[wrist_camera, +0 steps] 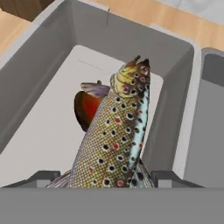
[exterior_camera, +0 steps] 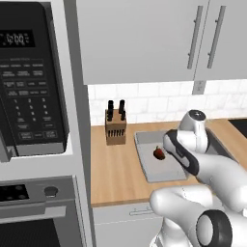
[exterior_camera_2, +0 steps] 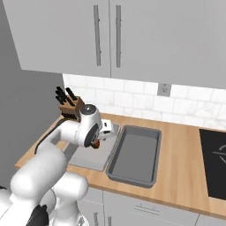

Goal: Place one bell pepper and one fish in each tupperware on the nearby counter, to pack two identical lunches.

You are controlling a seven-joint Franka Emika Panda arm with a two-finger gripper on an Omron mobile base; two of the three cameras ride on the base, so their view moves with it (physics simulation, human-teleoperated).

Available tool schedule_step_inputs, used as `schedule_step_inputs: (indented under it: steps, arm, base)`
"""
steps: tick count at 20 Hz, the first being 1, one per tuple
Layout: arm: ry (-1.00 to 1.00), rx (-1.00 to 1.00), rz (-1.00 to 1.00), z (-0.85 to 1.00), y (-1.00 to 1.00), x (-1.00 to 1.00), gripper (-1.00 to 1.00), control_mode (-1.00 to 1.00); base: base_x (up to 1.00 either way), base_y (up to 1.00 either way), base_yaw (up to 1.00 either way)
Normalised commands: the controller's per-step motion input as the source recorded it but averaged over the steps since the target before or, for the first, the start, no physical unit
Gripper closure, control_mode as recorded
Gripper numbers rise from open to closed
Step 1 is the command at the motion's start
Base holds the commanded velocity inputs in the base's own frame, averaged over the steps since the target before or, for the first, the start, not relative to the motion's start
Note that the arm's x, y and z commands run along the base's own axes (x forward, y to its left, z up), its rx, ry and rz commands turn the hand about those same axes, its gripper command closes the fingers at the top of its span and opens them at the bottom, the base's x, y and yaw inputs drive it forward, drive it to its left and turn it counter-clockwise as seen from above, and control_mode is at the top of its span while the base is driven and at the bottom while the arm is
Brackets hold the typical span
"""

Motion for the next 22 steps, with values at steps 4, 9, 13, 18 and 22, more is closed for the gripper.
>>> schedule_step_inputs:
  steps: [4,9,13,18,22]
  arm:
    - [0.08,-0.01,0.0,-0.28,-0.15,0.0,1.0,-1.0]
    - [0.0,-0.07,0.0,-0.4,0.03,0.14,1.0,-1.0]
    - [0.0,-0.07,0.0,-0.28,0.21,0.16,1.0,-1.0]
    - [0.0,-0.06,0.0,-0.19,0.17,0.0,-1.0,-1.0]
    - [0.0,-0.02,0.0,-0.06,0.02,0.04,-1.0,-1.0]
  base:
    - [0.0,0.0,0.0]
    - [0.0,0.0,0.0]
    - [0.0,0.0,0.0]
    - [0.0,0.0,0.0]
    - [0.0,0.0,0.0]
